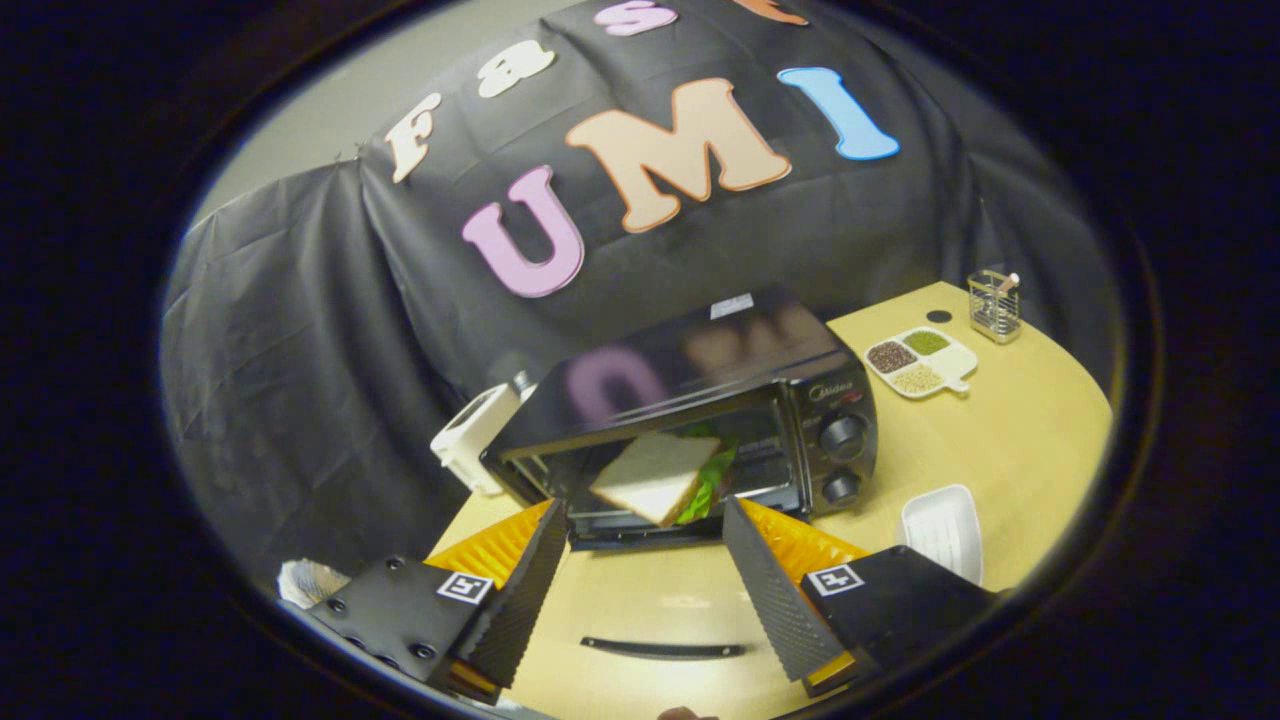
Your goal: Open the toaster oven, put the food inside, and close the toaster oven door.
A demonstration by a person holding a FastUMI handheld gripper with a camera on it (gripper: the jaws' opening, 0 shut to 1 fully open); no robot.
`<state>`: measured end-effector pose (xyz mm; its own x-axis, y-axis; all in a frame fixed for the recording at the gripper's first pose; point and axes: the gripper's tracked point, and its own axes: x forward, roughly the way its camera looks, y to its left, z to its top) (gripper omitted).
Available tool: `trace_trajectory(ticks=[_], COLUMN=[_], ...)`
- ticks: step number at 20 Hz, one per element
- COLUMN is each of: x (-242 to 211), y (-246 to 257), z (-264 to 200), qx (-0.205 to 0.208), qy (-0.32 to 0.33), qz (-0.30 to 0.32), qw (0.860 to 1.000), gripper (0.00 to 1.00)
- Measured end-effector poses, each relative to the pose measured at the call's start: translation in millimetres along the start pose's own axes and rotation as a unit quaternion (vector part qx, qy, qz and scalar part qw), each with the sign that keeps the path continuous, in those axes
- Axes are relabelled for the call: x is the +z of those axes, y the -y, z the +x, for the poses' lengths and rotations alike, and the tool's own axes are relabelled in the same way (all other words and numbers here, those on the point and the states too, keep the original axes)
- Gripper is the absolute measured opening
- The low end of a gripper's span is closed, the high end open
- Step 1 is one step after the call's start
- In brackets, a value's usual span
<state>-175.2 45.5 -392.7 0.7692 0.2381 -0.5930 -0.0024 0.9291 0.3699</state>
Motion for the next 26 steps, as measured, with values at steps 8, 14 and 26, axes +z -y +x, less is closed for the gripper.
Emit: trace_trajectory(ticks=[8,14,26], x=[-85,-150,-174], y=[7,27,58], z=[-21,-34,-13], qx=[0.009,-0.011,-0.049], qy=[-0.143,-0.259,-0.304], qz=[-0.075,-0.084,-0.082], qw=[0.987,0.962,0.948], gripper=[0.98,0.99,0.99])
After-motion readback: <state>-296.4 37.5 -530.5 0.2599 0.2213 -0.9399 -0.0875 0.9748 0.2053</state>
